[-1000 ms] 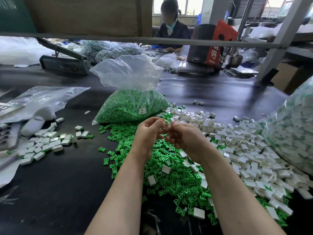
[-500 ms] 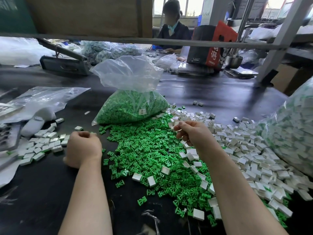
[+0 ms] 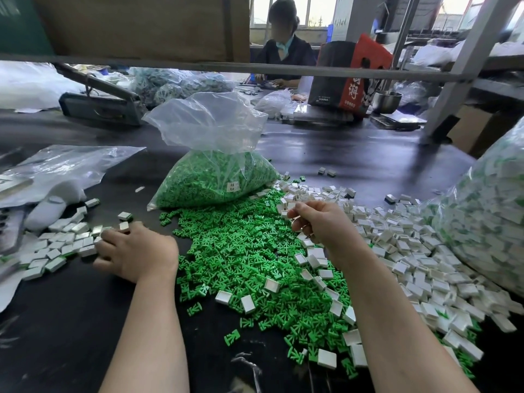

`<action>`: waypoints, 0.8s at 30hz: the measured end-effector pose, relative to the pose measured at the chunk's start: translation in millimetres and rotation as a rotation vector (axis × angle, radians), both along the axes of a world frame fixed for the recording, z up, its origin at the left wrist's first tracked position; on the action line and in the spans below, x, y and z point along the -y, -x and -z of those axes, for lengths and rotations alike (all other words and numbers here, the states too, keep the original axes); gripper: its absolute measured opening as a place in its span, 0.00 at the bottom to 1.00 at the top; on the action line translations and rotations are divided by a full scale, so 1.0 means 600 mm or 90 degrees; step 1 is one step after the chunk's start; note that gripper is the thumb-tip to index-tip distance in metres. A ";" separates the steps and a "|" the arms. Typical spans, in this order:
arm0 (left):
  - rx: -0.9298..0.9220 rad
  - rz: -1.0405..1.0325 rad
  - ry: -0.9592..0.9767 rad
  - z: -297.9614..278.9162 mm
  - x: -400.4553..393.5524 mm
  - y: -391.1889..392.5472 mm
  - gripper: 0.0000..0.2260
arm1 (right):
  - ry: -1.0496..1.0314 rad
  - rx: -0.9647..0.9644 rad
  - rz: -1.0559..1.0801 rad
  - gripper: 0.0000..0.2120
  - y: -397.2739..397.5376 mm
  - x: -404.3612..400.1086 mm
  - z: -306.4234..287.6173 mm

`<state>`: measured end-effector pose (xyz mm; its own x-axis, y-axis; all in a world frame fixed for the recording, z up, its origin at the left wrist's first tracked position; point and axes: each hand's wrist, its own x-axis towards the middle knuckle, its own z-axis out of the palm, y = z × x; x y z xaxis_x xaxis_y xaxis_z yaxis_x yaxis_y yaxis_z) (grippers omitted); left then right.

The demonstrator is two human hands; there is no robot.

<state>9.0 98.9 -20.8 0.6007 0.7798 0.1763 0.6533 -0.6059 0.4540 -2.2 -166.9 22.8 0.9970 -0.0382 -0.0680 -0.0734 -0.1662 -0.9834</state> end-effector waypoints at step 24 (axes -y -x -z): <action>0.063 0.499 0.116 -0.023 0.106 -0.010 0.06 | 0.606 -0.003 0.060 0.08 -0.010 0.019 0.032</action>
